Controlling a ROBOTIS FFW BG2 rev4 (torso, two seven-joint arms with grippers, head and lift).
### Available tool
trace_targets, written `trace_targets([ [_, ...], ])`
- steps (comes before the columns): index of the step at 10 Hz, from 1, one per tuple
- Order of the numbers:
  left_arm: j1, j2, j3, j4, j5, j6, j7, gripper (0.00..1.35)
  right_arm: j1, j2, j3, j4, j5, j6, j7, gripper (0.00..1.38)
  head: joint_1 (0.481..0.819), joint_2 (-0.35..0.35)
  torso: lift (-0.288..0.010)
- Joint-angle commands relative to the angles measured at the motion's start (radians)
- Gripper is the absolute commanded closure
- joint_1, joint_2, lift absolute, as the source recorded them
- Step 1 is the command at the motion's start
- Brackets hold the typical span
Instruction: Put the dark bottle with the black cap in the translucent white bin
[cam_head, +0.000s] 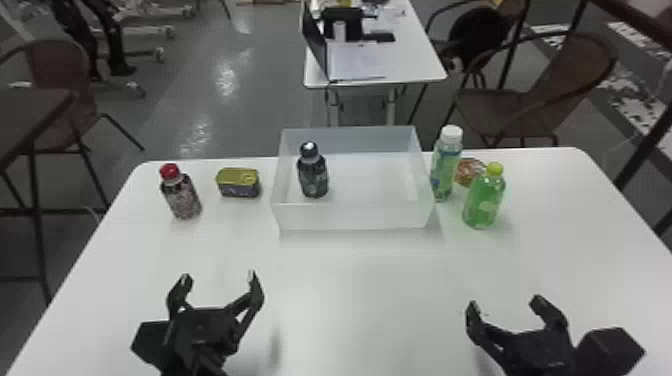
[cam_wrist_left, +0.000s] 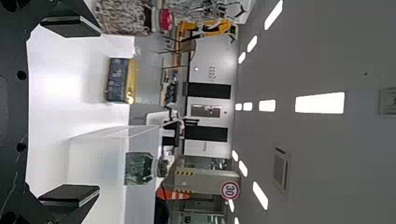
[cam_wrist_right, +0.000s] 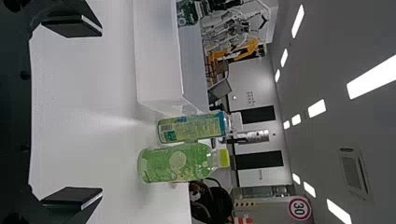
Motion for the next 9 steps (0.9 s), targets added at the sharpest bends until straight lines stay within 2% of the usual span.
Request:
trace_targets([
  [1, 0.1, 0.003, 0.004, -0.073, 0.009, 0.064, 0.013, 0.12, 0.008, -0.001, 0.0, -0.007, 0.001, 0.003, 0.0, 0.09, 0.695, 0.084, -0.094],
  [4, 0.18, 0.003, -0.005, -0.113, 0.009, 0.067, 0.067, 0.12, 0.03, 0.001, 0.0, -0.019, 0.004, 0.012, -0.001, 0.09, 0.695, 0.108, -0.094],
  [9, 0.186, 0.001, -0.005, -0.121, 0.007, 0.058, 0.092, 0.12, 0.037, 0.008, 0.002, -0.025, 0.013, 0.017, -0.001, 0.09, 0.695, 0.119, -0.094],
])
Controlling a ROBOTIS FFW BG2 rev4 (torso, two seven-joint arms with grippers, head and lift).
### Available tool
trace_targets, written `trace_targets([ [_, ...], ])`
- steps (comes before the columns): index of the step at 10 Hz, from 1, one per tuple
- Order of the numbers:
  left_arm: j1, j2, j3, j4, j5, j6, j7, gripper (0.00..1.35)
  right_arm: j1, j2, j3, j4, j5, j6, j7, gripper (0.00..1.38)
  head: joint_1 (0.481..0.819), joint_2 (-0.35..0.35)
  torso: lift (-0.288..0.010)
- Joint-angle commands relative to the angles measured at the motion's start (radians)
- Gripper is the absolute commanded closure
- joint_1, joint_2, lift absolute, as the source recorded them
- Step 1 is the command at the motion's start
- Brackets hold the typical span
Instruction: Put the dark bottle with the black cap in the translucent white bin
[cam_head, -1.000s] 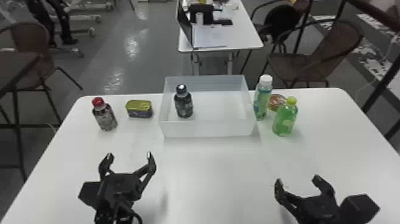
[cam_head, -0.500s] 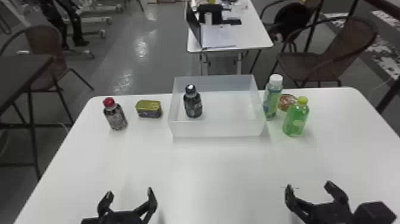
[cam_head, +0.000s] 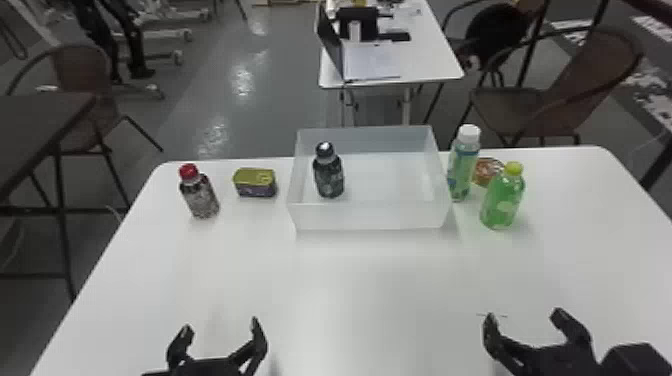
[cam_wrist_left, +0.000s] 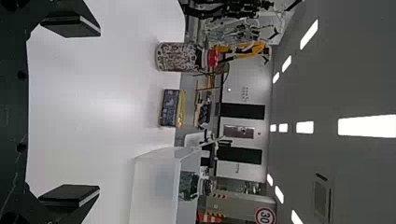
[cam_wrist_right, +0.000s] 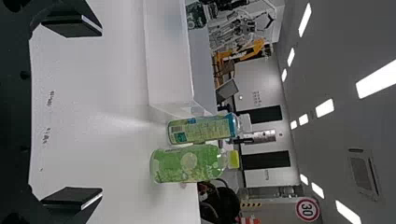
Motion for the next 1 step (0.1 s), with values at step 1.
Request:
trace_targets([
  [1, 0.0, 0.0, -0.004, -0.001, 0.0, -0.005, 0.01, 0.12, 0.001, 0.007, 0.0, -0.002, 0.006, -0.001, 0.0, 0.09, 0.695, 0.123, -0.094],
])
